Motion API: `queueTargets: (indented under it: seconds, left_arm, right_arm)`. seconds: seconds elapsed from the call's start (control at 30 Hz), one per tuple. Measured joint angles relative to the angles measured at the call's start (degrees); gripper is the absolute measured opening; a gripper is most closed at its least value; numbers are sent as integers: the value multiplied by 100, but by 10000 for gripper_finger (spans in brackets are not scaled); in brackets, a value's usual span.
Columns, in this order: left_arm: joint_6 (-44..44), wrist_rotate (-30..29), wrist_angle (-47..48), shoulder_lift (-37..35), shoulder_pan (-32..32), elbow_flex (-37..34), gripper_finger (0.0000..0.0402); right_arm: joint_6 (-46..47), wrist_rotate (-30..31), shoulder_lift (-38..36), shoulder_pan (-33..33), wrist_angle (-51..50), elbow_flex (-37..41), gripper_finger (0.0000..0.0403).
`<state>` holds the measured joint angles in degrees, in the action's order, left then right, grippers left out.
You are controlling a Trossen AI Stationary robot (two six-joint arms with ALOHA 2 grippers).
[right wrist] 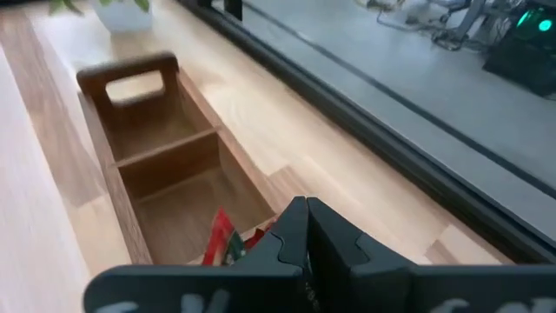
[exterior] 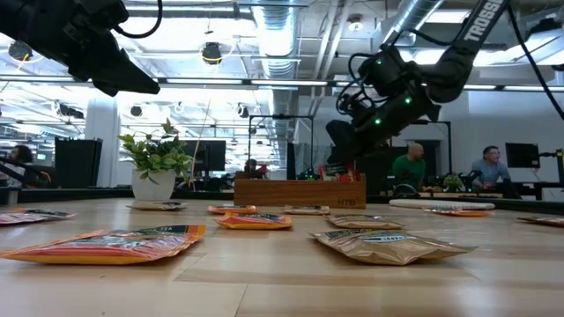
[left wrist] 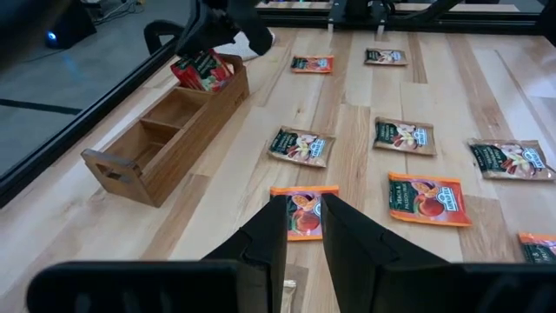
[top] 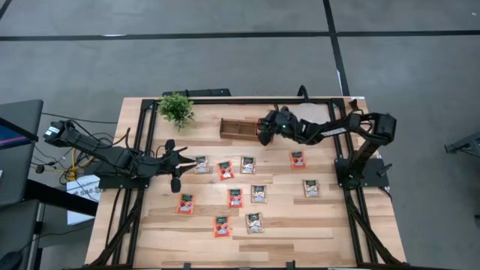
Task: Pick & Place Tea
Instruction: Put the red tea bag into the right section of the wooden organizer, then put the orange tea bag into the middle section of the wooden organizer
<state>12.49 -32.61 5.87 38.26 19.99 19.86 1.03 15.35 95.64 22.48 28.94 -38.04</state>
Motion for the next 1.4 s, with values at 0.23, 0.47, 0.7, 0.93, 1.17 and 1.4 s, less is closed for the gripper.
queueTargets:
  seconds: [0.23, 0.47, 0.7, 0.93, 1.17, 1.4]
  left_arm:
    - [-5, 114, 0, 0, 1, 0, 67]
    - [-24, 115, 0, 0, 2, 0, 67]
    - [-23, 113, 0, 0, 0, 0, 67]
    - [-20, 115, 0, 0, 1, 0, 67]
    - [28, 266, 0, 0, 0, 0, 67]
    - [90, 366, 0, 0, 2, 0, 67]
  right_arm:
    - [3, 46, -51, -28, -396, -94, 0]
    - [-21, 510, -51, -273, -615, -92, 0]
    - [-293, 893, -172, -455, -581, -90, 0]
    - [-683, 1318, -1082, -657, -862, -90, 0]
    - [-144, 1308, -2535, -984, -3937, -92, 0]
    - [1022, 566, -3380, -1260, -6425, -90, 14]
